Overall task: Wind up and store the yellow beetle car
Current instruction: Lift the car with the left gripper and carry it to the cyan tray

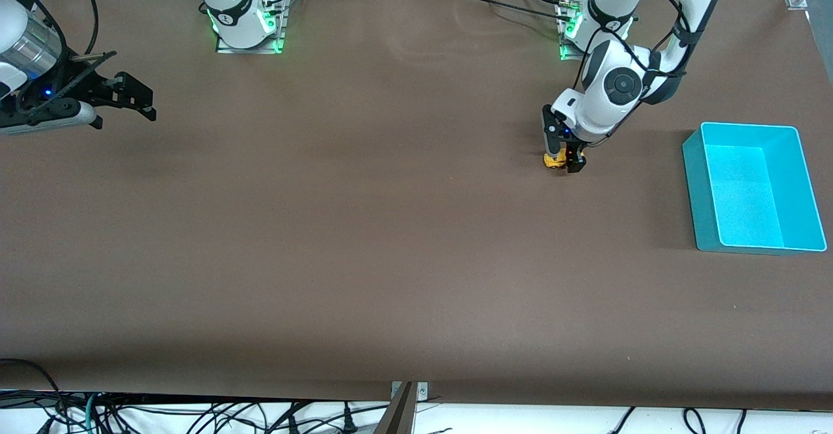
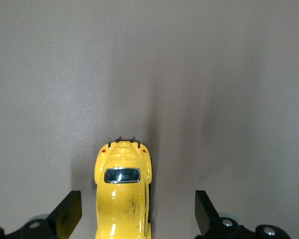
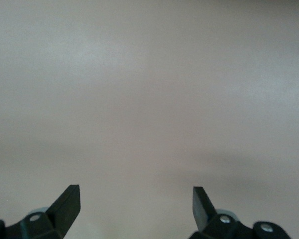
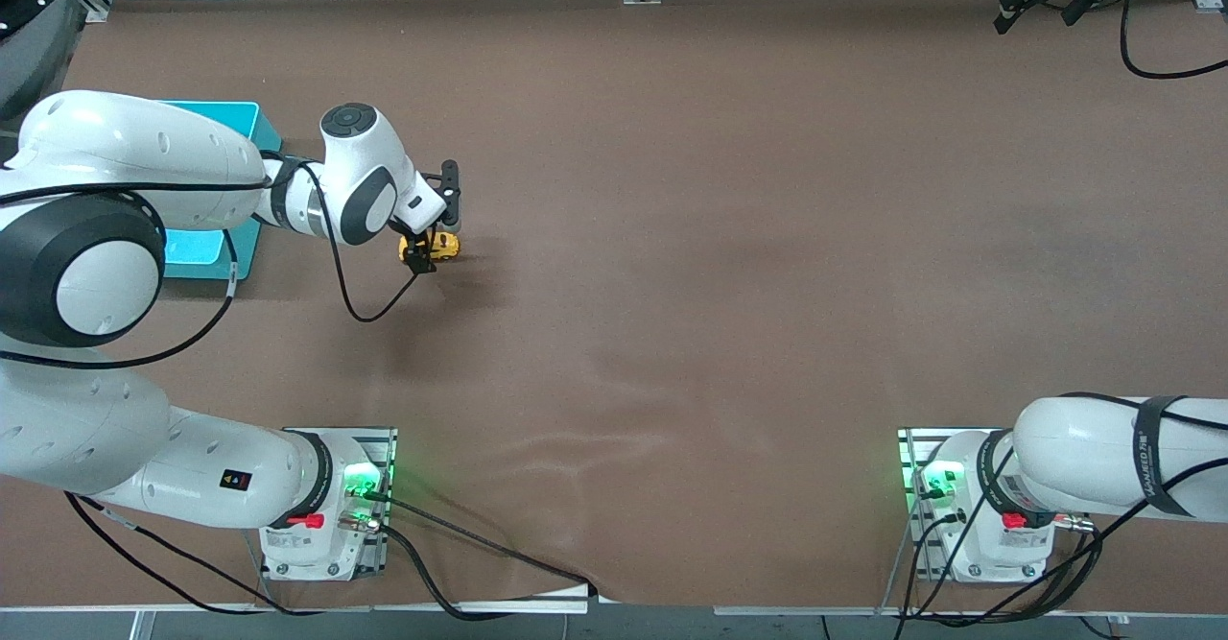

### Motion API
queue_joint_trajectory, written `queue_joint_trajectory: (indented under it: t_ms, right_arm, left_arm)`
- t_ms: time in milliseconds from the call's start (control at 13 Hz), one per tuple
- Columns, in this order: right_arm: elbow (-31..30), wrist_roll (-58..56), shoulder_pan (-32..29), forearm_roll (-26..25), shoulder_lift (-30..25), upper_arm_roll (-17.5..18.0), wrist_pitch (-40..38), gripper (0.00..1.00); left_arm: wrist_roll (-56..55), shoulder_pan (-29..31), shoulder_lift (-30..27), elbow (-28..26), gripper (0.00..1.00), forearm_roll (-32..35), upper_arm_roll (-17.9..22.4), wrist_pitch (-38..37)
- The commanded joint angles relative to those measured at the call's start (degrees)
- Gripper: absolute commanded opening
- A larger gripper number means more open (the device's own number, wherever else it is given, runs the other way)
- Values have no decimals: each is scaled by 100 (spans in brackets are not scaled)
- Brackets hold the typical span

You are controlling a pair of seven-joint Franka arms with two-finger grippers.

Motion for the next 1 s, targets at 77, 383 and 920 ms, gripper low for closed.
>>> queue_joint_trajectory:
  t_ms: [77,383,920]
  right_arm:
    - [-22,70,21,-25,-34,-12,12,100]
    - [-22,70,21,-25,-34,-12,4,100]
    - [-22,61,21,-16,-34,-12,3,100]
  left_arm:
    - [-13,-35,6,-75,78,-65,-7,186]
    - [-5,35,-20,-67,13,-56,-7,169]
    - [161,465,-740,783,9,-56,-16,-1778]
